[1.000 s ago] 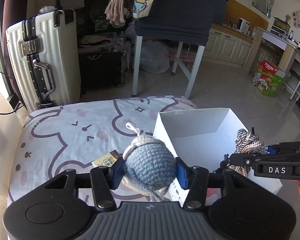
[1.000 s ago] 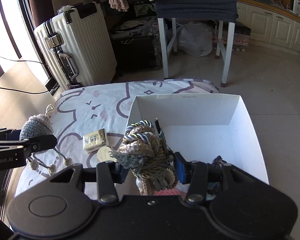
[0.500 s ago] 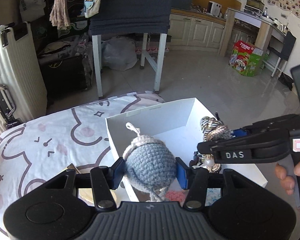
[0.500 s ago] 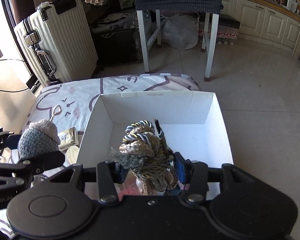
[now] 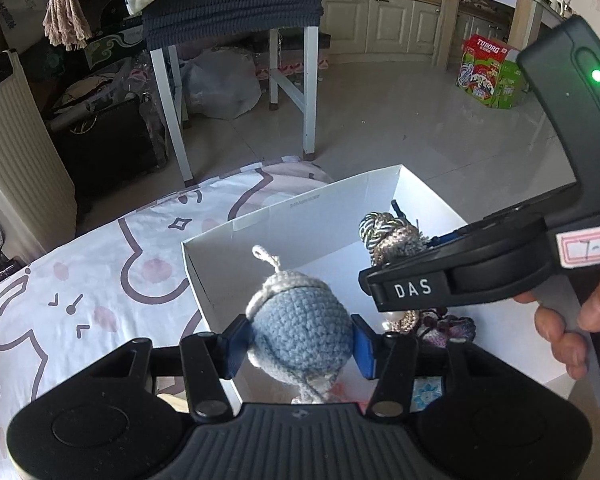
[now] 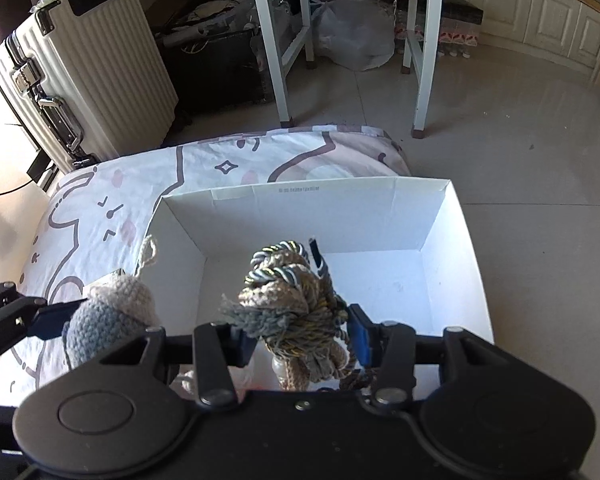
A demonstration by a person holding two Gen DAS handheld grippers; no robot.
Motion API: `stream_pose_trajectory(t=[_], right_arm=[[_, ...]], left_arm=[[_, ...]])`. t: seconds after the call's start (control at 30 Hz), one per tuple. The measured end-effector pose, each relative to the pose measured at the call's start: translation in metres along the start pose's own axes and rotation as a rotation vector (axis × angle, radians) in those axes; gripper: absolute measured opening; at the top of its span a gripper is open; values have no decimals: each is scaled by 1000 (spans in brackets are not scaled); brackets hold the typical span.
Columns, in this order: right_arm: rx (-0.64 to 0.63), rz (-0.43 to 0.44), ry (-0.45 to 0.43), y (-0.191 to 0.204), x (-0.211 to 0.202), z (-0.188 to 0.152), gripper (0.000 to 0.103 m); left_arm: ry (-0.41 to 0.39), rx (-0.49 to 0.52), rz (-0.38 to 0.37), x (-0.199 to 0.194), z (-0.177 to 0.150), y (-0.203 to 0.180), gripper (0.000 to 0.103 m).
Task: Organize objects
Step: 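Lift the rope toy and grey mouse and carry them over the box, then open the right tool dropping the rope toy while the left tool releases the mouse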
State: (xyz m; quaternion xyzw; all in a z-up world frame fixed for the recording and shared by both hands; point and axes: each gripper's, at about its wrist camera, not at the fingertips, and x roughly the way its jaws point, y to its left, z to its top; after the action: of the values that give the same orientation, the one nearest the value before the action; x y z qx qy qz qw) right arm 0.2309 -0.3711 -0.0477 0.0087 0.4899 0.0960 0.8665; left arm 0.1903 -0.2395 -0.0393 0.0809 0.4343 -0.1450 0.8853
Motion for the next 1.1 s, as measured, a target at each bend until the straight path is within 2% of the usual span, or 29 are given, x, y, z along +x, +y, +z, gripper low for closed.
stream_pose_trajectory(t=[0.23,0.47,0.57,0.67,0.73,1.1], right_arm=[[34,-15,72,-7,24,1,48],[72,-21,78,-18,30,2,48],[90,-29,68,-22,33,2,49],[112,-48,36,-24,32,4,61],[120,-56,21,-26,31,6,64],[136,-62,28,-31,29,5,64]], left_arm=[[55,9,14,37,8,9,53],[68,39,22,60,12,6,54],[72,43,24,64,13,5,56],[78,47,46,66,12,5,66],[80,51,42,66,12,5,67],[84,47,34,62,11,4,69]])
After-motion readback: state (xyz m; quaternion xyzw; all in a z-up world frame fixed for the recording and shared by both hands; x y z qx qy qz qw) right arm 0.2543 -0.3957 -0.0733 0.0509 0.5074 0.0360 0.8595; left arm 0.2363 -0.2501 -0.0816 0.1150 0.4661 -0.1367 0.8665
